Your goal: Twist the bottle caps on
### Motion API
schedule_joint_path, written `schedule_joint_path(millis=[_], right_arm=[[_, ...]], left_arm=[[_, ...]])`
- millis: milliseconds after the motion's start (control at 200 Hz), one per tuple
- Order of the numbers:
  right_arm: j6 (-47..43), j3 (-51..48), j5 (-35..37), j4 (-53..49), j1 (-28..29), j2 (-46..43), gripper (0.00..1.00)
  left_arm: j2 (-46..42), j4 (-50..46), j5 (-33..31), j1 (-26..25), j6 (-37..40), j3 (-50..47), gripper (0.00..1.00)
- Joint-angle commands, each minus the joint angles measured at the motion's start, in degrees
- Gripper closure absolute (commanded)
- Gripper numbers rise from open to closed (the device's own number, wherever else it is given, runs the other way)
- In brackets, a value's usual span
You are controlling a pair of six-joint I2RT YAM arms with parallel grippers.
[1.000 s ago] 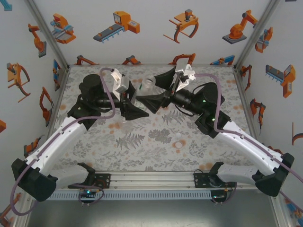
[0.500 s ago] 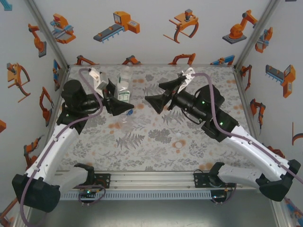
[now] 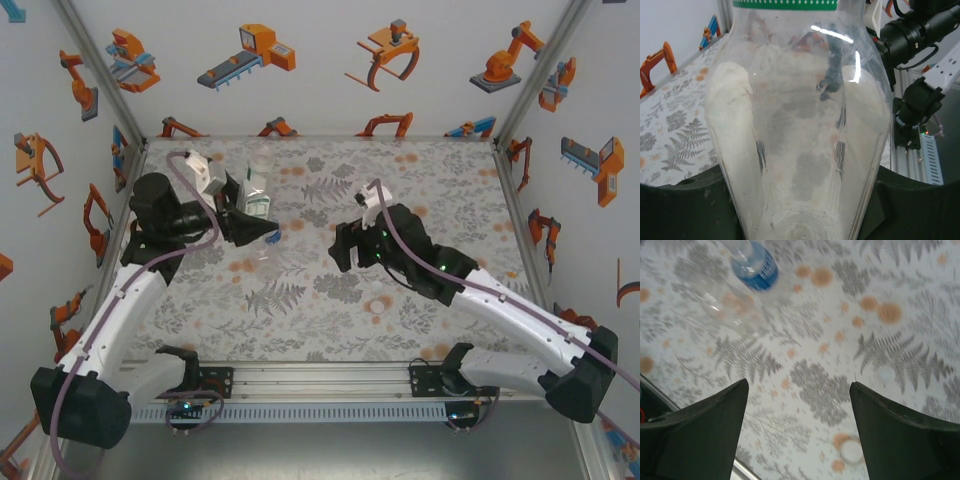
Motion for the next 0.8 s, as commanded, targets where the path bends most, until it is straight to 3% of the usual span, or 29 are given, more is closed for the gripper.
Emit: schedule_joint_path(millis=[0, 345, 796], right_arm=[[6.8, -3.9, 4.9, -6.4, -0.1, -1.7, 0.28], [18.3, -11.9, 8.1, -16.0, -0.2, -2.8, 0.29], [20.6, -15.6, 4.2, -10.7, -2.9, 7.5, 0.37]], left_arm=[[-1.7, -5.4, -3.1, 0.3, 7.6, -0.5, 1.0], [-8.2, -9.5, -13.5, 0.1, 12.0, -3.5, 1.0], [-8.6, -10.1, -17.3, -0.3, 12.3, -4.1, 1.0]])
